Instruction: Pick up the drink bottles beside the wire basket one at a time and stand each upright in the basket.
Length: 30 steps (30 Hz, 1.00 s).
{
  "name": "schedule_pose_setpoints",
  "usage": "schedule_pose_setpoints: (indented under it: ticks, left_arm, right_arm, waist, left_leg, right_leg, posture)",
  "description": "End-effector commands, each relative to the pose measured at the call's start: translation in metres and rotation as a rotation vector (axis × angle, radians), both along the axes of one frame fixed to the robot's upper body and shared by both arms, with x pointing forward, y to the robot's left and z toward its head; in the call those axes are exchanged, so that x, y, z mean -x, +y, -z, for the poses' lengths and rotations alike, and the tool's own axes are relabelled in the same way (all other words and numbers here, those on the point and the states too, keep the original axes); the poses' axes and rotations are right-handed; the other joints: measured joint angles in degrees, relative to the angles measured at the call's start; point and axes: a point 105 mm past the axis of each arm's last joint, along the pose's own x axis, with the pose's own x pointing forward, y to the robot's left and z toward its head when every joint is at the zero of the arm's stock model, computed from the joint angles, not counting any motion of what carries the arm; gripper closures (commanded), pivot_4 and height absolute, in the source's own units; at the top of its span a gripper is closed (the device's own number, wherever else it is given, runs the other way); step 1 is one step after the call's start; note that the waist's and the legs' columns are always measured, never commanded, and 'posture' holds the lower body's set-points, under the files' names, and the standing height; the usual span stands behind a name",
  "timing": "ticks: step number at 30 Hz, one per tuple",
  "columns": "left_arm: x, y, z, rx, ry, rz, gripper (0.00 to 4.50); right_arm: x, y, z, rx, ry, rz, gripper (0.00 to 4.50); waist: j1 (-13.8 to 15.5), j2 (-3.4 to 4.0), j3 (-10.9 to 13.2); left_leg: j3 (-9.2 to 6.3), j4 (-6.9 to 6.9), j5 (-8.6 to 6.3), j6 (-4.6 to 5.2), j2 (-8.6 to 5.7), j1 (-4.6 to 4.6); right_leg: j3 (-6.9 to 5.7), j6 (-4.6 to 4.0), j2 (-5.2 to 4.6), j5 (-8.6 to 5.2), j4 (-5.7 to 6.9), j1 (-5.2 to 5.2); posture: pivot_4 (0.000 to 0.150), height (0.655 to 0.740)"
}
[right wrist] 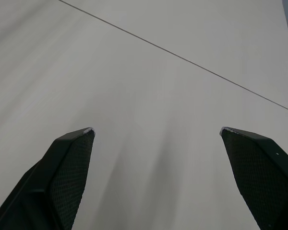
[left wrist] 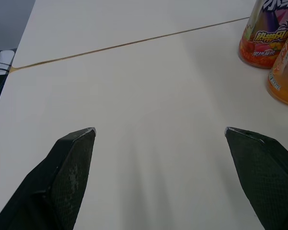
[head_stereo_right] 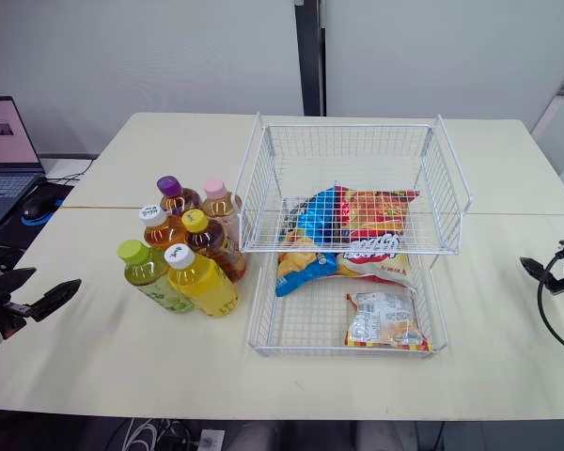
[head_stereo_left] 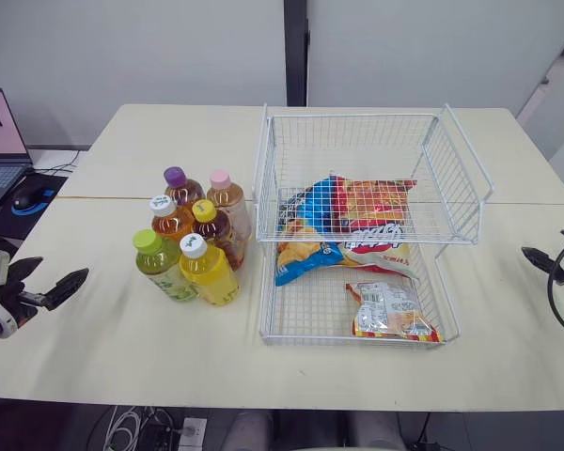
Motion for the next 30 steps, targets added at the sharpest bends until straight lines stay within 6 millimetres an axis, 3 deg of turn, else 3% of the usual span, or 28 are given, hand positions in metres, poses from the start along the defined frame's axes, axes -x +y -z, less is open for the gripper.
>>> schedule_pose_setpoints:
  ticks: [1, 6, 8, 13, 16, 20, 22, 27, 30]
  left_arm:
    - [-0.002, -0.002, -0.015, -0.036, -0.03, 0.024, 0.02]
    - [-0.001, -0.006, -0.018, -0.01, -0.031, 0.039, 0.02]
    - [0.0, -0.006, -0.019, 0.005, -0.035, 0.035, 0.02]
    - [0.003, -0.007, -0.022, 0.03, -0.031, 0.028, 0.02]
    - [0.003, -0.008, -0.023, 0.035, -0.029, 0.024, 0.02]
    - [0.001, -0.009, -0.023, 0.04, -0.027, 0.023, 0.02]
    - [0.0, -0.01, -0.024, 0.043, -0.031, 0.023, 0.02]
    - [0.003, -0.014, -0.024, 0.045, -0.034, 0.024, 0.02]
    - [0.009, -0.014, -0.026, 0.043, -0.037, 0.015, 0.02]
  right_arm:
    - [0.003, -0.008, -0.025, 0.032, -0.066, 0.015, 0.0]
    - [0.01, -0.011, -0.034, 0.05, -0.104, 0.014, 0.0]
    - [0.013, -0.008, -0.048, 0.032, -0.157, -0.013, 0.0]
    - [0.028, 0.024, -0.122, -0.044, -0.416, -0.184, 0.0]
    - [0.041, 0.042, -0.149, -0.079, -0.47, -0.266, 0.0]
    - [0.059, 0.09, -0.179, -0.135, -0.44, -0.49, 0.0]
    - [0.065, 0.129, -0.189, -0.155, -0.395, -0.663, 0.0]
    - [0.072, 0.208, -0.187, -0.184, -0.262, -1.015, 0.0]
    - [0.072, 0.236, -0.188, -0.207, -0.226, -1.151, 0.0]
  waist:
    - [0.0, 0.0, 0.0]
    - [0.0, 0.0, 0.0]
    - [0.1, 0.0, 0.0]
    - [-0.1, 0.03, 0.0]
    - [0.1, 0.03, 0.0]
    - [0.3, 0.02, 0.0]
    - [0.2, 0.03, 0.0]
    - [0.0, -0.02, -0.1]
    - [0.1, -0.03, -0.1]
  left_leg:
    - [0.0, 0.0, 0.0, 0.0, 0.0, 0.0]
    - [0.0, 0.0, 0.0, 0.0, -0.01, -0.01]
    - [0.01, 0.0, 0.0, 0.01, -0.01, 0.0]
    - [0.04, -0.01, -0.01, 0.01, 0.03, 0.01]
    - [-0.01, -0.03, -0.01, 0.02, 0.04, 0.0]
    - [-0.06, -0.03, -0.02, 0.03, 0.04, -0.01]
    - [-0.04, -0.03, -0.02, 0.03, 0.05, -0.01]
    - [0.0, -0.03, -0.02, 0.03, 0.2, -0.02]
    - [0.05, -0.03, -0.03, 0.05, 0.17, -0.09]
  right_leg:
    - [0.0, 0.0, 0.0, 0.0, 0.0, 0.0]
    - [0.0, 0.01, 0.0, 0.0, 0.0, 0.01]
    - [0.0, 0.01, 0.0, 0.0, 0.0, 0.01]
    - [0.04, 0.01, 0.0, 0.0, 0.01, -0.02]
    - [0.0, 0.01, 0.01, 0.01, 0.01, 0.0]
    - [-0.01, 0.01, -0.01, 0.01, -0.02, 0.02]
    - [0.01, 0.01, -0.03, 0.0, -0.02, 0.0]
    - [0.02, -0.08, -0.02, 0.03, -0.07, -0.05]
    - [0.05, -0.07, -0.06, 0.04, -0.13, -0.13]
  posture:
    - [0.15, 0.74]
    - [0.15, 0.74]
    - [0.15, 0.74]
    - [0.15, 0.74]
    - [0.15, 0.74]
    - [0.15, 0.74]
    - [0.15, 0.74]
    - [0.15, 0.74]
    - [0.15, 0.74]
